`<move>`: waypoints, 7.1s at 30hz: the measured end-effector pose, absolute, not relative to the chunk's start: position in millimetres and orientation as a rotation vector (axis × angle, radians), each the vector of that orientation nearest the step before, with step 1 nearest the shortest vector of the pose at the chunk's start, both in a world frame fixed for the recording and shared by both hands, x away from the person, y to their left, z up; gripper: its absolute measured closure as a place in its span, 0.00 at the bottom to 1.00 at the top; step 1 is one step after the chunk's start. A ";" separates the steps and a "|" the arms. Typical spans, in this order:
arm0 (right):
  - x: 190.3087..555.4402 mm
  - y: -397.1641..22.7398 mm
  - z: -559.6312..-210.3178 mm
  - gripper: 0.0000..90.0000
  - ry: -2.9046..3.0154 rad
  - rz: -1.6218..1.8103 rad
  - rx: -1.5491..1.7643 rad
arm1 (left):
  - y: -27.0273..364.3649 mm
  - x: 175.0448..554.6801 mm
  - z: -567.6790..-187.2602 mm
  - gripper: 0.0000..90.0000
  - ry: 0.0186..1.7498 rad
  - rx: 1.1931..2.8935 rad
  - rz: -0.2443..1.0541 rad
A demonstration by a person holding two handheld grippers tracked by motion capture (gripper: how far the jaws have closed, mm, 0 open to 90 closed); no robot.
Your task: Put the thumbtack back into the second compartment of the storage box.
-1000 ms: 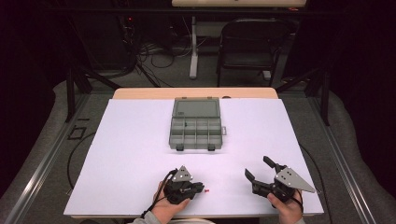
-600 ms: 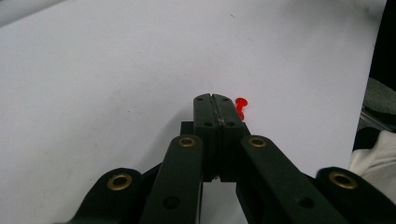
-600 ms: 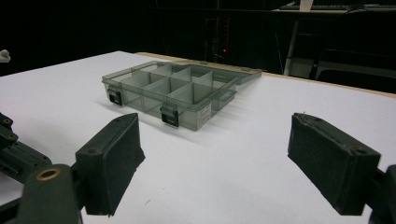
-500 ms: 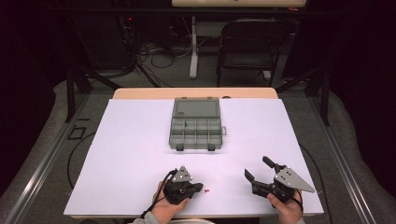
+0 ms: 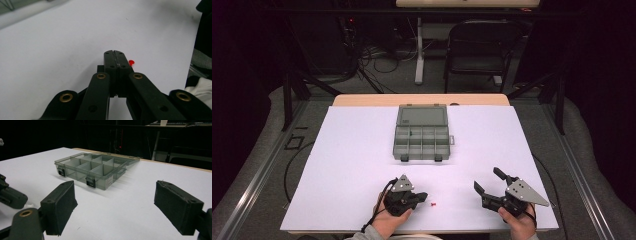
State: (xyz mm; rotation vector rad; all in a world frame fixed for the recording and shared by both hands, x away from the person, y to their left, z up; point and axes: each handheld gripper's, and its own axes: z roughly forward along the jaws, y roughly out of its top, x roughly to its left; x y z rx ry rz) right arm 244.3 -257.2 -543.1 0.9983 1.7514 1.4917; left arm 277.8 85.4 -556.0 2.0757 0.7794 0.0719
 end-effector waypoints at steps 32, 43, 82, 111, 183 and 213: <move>244.8 -256.6 -543.6 0.19 1.759 1.484 0.998 | 128.7 342.9 -496.9 1.00 0.929 1.816 0.218; 244.6 -256.8 -543.8 0.19 1.763 1.489 1.004 | 118.8 394.5 -480.7 1.00 0.994 1.812 0.245; 245.7 -256.5 -544.1 0.19 1.773 1.490 0.995 | 97.2 474.6 -519.8 0.87 1.173 1.901 0.265; 244.7 -256.3 -543.4 0.19 1.763 1.488 0.991 | 106.1 347.3 -492.5 0.42 0.785 1.896 0.319; 245.5 -255.7 -543.5 0.19 1.772 1.481 0.982 | 65.9 275.0 -567.6 0.97 0.620 2.192 -0.001; 245.6 -256.4 -543.6 0.19 1.777 1.477 0.984 | 69.5 276.8 -563.0 1.00 0.643 2.166 0.001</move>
